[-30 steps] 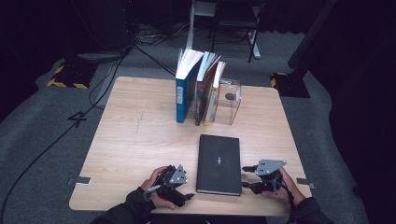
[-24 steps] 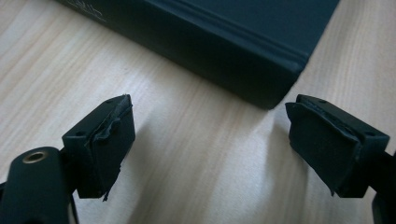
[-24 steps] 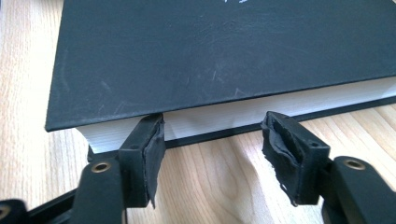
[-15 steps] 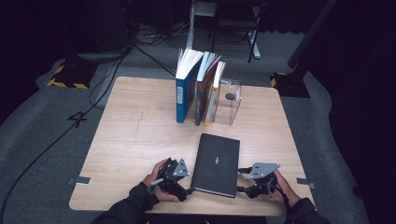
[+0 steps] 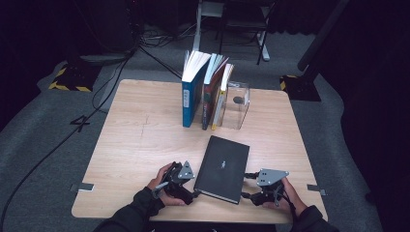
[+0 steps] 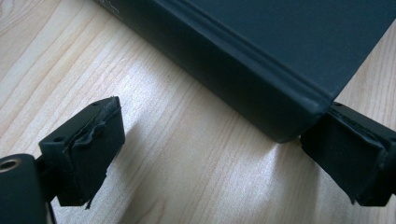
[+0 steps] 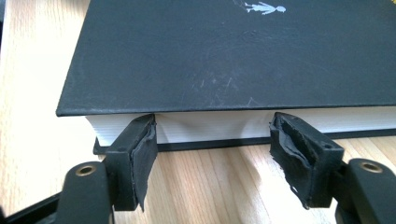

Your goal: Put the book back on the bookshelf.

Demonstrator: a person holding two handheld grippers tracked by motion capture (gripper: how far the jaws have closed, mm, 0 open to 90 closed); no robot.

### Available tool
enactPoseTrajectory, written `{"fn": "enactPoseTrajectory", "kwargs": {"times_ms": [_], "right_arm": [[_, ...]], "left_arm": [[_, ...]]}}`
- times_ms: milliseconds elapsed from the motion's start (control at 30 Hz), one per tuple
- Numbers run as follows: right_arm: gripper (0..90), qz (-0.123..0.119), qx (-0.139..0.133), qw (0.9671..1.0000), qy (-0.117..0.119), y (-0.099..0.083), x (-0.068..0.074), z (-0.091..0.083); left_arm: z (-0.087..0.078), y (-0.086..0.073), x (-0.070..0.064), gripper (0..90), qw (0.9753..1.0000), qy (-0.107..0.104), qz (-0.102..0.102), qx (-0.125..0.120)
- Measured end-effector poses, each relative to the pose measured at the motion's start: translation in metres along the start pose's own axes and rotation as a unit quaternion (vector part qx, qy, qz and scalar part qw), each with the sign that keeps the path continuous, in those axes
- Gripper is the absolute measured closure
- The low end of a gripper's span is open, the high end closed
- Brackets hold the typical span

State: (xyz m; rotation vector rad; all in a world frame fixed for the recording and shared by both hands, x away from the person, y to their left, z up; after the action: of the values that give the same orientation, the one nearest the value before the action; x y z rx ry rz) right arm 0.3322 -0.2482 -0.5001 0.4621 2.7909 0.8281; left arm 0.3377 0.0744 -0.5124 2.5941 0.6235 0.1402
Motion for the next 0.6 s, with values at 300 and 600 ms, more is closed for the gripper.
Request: {"fn": "enactPoseTrajectory", "kwargs": {"times_ms": [300,600], "right_arm": [[31.1,0.013,-0.011,0.9998,-0.003,0.006,0.003,-0.001],[31.0,0.031,-0.026,0.9992,-0.007,0.013,0.005,-0.003]], "left_arm": [[0.000,0.000,0.000,10.6,1.0000,-0.004,0.005,-0.004],[0.000,0.000,0.000,11.7,0.9999,-0.006,0.007,-0.005]]}}
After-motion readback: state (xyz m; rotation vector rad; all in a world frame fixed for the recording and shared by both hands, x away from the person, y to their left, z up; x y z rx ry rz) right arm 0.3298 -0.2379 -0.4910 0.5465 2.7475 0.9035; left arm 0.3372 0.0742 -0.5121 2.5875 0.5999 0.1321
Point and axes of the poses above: each handheld gripper's, and its own axes: z roughly forward along the jaws, y roughly out of its top, x roughly to its left, the point moved 1 cm from there along z, roughly forward along the jaws, and after that the axes turned 15 degrees about x, right-handed, at the moved point
